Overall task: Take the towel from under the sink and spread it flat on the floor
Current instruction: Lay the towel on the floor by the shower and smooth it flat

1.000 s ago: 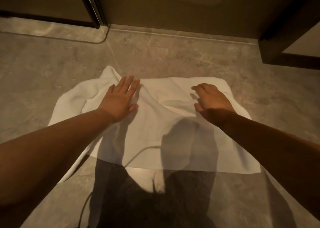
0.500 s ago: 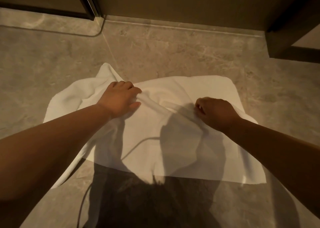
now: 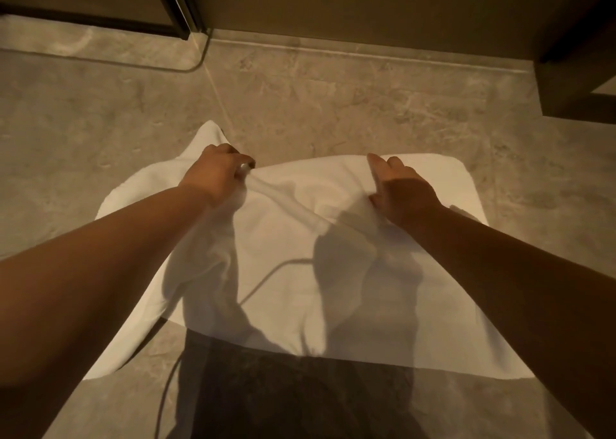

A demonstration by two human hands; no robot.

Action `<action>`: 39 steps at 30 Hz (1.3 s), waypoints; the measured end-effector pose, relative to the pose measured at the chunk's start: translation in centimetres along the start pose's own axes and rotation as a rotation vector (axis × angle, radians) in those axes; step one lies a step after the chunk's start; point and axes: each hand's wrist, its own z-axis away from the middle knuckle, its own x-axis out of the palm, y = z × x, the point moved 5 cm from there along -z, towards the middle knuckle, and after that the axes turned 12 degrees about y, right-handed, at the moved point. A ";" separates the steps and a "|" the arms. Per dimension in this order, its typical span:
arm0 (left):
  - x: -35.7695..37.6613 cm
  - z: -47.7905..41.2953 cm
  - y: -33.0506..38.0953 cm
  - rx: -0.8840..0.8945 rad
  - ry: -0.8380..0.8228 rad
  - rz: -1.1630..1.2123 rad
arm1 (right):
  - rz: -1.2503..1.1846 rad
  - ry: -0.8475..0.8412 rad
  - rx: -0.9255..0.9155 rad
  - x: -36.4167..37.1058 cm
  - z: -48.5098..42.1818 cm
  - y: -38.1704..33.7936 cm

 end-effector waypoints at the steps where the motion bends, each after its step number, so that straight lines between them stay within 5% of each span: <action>1: 0.1 -0.3 -0.1 0.024 -0.037 0.003 | 0.022 0.008 0.006 0.2 0.0 -0.1; 16: -1.0 -0.1 -2.2 0.180 -0.143 -0.062 | -0.093 0.115 0.103 0.1 0.3 1.8; 30: -3.9 -0.6 -1.4 0.119 0.184 -0.076 | -0.166 0.270 0.173 -3.2 1.6 4.3; 39: -7.3 -2.5 -0.8 -0.075 0.420 -0.024 | -0.199 0.437 0.343 -6.8 1.6 7.3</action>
